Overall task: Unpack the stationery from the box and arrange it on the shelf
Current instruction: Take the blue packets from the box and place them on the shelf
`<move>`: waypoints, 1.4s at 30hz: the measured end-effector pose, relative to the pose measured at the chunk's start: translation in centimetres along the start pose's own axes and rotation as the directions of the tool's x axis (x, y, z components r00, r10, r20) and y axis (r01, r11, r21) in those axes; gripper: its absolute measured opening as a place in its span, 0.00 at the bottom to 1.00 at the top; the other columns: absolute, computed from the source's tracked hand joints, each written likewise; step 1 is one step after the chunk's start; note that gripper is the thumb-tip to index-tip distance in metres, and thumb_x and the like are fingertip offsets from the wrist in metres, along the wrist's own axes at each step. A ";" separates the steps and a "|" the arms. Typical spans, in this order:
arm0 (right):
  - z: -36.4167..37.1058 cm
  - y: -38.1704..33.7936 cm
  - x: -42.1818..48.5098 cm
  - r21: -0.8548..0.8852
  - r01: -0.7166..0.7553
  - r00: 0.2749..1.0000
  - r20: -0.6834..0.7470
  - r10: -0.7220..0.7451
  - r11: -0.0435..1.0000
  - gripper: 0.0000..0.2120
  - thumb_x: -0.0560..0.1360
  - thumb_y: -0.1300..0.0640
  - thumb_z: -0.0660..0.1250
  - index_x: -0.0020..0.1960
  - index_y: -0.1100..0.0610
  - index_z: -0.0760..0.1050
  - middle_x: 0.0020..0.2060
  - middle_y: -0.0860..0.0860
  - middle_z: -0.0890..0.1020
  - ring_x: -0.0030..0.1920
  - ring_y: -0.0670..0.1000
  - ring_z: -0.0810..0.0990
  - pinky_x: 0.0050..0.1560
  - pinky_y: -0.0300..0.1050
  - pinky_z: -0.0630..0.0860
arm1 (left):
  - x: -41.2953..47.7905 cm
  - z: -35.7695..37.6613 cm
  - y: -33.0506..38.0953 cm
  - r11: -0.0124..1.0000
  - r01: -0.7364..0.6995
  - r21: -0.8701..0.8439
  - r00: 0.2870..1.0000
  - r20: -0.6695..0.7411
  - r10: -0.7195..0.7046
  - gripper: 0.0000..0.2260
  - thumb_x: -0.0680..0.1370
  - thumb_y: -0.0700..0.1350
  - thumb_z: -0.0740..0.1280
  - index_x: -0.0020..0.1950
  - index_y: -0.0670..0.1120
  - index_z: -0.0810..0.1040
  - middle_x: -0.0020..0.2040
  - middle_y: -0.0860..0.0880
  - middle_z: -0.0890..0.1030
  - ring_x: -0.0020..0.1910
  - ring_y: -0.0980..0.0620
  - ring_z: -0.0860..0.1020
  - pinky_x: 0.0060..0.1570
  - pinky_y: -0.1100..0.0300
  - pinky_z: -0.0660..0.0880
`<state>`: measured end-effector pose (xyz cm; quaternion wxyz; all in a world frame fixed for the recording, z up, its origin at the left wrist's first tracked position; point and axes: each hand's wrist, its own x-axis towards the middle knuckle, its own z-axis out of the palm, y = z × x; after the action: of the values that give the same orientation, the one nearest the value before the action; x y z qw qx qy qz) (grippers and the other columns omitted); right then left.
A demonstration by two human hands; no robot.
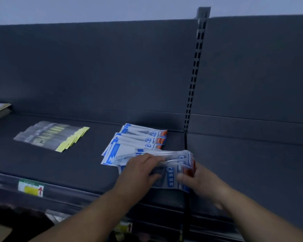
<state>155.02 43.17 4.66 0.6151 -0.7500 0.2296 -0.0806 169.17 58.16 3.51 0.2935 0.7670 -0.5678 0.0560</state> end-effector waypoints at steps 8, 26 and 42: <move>1.1 1.0 1.0 0.089 0.017 0.985 -0.170 -0.002 0.996 0.12 0.69 0.73 0.72 0.50 0.62 0.80 0.36 0.45 0.86 0.37 0.42 0.84 0.38 0.32 0.78 | -0.7 -1.4 -3.1 0.941 0.292 -0.170 0.933 -0.166 -0.320 0.44 0.59 0.59 0.79 0.71 0.56 0.64 0.69 0.59 0.63 0.68 0.60 0.61 0.70 0.60 0.59; 9.0 -2.0 0.6 -0.067 0.011 0.993 -0.118 -0.018 0.998 0.29 0.62 0.69 0.79 0.58 0.51 0.75 0.40 0.49 0.86 0.37 0.47 0.84 0.40 0.39 0.79 | -5.2 -7.7 -10.3 0.704 0.475 -0.528 0.879 0.245 -0.410 0.37 0.59 0.46 0.82 0.61 0.65 0.68 0.58 0.62 0.74 0.52 0.63 0.78 0.48 0.72 0.74; 10.4 -1.8 2.4 -0.349 -0.127 0.936 -0.351 -0.004 0.929 0.42 0.60 0.52 0.82 0.69 0.47 0.66 0.61 0.44 0.76 0.55 0.42 0.78 0.50 0.26 0.71 | -3.9 -8.0 -12.4 0.866 0.461 -0.194 0.844 0.396 -0.361 0.54 0.59 0.56 0.81 0.76 0.62 0.51 0.75 0.59 0.50 0.72 0.57 0.57 0.69 0.62 0.61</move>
<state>161.73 51.58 3.64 0.4170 -0.8177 0.3687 -0.1472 181.01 67.81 3.63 0.3002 0.8193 -0.4329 -0.2264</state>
